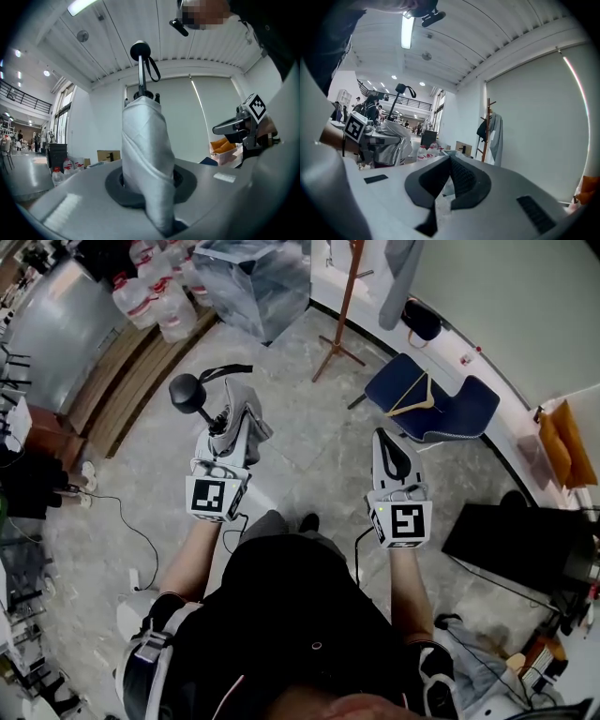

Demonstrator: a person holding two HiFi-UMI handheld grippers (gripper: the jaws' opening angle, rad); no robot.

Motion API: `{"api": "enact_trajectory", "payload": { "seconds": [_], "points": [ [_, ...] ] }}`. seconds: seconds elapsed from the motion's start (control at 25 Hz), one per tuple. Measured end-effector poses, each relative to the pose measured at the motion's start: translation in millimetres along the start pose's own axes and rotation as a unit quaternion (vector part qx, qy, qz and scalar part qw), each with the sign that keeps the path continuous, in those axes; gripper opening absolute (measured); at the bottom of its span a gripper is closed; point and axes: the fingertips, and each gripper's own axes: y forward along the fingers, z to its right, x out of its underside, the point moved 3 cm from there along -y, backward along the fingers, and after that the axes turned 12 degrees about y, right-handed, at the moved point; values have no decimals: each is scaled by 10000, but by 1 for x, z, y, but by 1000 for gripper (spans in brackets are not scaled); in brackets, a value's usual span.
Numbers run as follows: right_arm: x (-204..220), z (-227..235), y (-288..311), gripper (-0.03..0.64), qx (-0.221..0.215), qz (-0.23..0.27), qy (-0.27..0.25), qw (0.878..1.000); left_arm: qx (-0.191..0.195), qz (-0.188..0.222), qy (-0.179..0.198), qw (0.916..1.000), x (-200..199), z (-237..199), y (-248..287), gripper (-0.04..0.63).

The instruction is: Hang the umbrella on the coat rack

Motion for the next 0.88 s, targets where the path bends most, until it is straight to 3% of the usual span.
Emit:
{"api": "enact_trajectory", "payload": {
  "seconds": [0.28,0.52,0.88],
  "points": [
    [-4,17,30,0,-120,-2,-53,9999,84,-62,-8,9999,12,-15,46,40],
    [-7,30,89,0,17,9,-31,10000,230,44,-19,9997,29,-57,115,40],
    [-25,55,225,0,507,-100,86,9986,947,277,137,9950,54,-129,251,40]
  ]
}}
